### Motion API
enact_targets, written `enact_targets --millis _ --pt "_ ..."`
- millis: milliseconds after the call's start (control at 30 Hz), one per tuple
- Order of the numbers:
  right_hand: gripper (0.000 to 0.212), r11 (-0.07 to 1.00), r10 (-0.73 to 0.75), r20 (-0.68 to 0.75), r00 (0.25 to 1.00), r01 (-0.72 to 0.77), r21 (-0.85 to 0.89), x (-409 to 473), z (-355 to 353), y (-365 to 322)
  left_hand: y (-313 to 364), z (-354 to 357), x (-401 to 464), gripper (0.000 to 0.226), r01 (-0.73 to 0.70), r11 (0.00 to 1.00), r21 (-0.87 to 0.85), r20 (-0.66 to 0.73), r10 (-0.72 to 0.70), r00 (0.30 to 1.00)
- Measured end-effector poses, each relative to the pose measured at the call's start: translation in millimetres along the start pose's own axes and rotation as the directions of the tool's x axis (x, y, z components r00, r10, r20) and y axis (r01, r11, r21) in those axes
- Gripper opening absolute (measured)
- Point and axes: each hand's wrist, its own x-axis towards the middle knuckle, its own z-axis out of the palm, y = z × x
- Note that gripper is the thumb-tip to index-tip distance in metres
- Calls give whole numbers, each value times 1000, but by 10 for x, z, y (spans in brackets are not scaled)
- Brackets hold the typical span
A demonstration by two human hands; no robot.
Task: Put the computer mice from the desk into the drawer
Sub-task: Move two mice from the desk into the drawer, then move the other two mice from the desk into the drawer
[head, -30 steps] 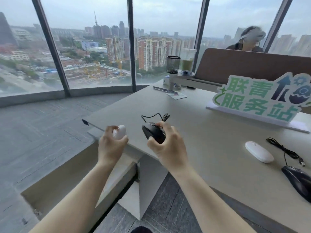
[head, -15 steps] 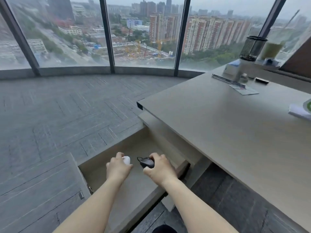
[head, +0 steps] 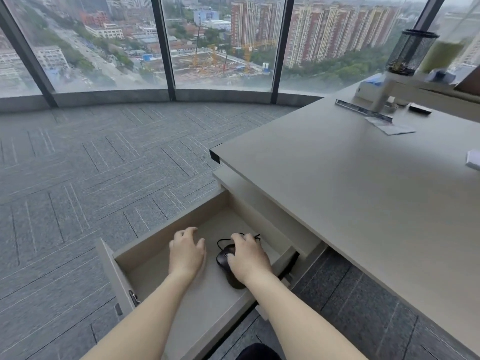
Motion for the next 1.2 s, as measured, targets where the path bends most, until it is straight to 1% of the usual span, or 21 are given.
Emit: enact_targets --millis 67,133,233,300,333,400,467,600,700,733,767,800,867,933,1033,1133,1200 --pt "38 993 -75 -138 988 87 77 -195 -229 -7 246 -145 -60 32 -133 988 -79 -95 125 988" --pt "33 972 -123 -287 950 173 156 -461 -523 23 605 -269 -180 27 -264 952 -155 -172 237 956" --pt "26 942 -122 -495 860 258 215 -937 -1033 200 1286 -337 -531 22 -443 860 -255 -254 382 889" --pt "23 934 -87 -606 790 277 226 -1266 -1349 432 1739 -281 -868 21 -529 787 -318 -239 473 848" --pt "22 933 -55 -642 765 269 240 -1433 -1490 582 1946 -218 -1045 21 -557 759 -337 -205 519 830" --pt "22 935 38 -703 711 222 275 -1779 -1733 977 2324 17 -1413 18 -587 724 -361 -83 602 794" --pt "20 948 143 -772 619 139 287 -2138 -1913 1460 2654 347 -1797 17 -606 695 -387 50 672 739" --pt "19 947 321 -853 412 -111 303 -2862 -2173 2468 3195 1008 -2597 21 -624 645 -442 284 760 585" --pt "25 895 393 -887 243 -322 309 -3327 -2292 3139 3568 1450 -3120 34 -649 628 -431 426 775 467" --pt "28 863 425 -880 212 -389 323 -3454 -2314 3329 3685 1581 -3265 39 -658 630 -413 463 767 444" --pt "31 825 470 -858 206 -450 343 -3561 -2330 3495 3796 1706 -3396 45 -672 633 -385 493 756 431" --pt "38 786 520 -824 226 -504 358 -3648 -2340 3634 3903 1824 -3511 50 -691 631 -353 513 748 421" --pt "54 731 607 -735 302 -574 368 -3759 -2342 3845 4104 2017 -3701 58 -729 616 -298 521 745 416" --pt "66 714 652 -662 369 -592 373 -3797 -2331 4011 4296 2163 -3853 64 -761 607 -229 525 736 428" --pt "69 731 652 -623 432 -576 365 -3784 -2291 4176 4535 2356 -4025 67 -821 568 -49 547 703 454" --pt "65 750 615 -663 428 -577 324 -3770 -2262 4271 4664 2542 -4074 51 -853 515 85 531 701 476" --pt "64 765 604 -687 403 -535 359 -3788 -2278 4302 4685 2618 -4050 38 -868 488 95 484 739 469"
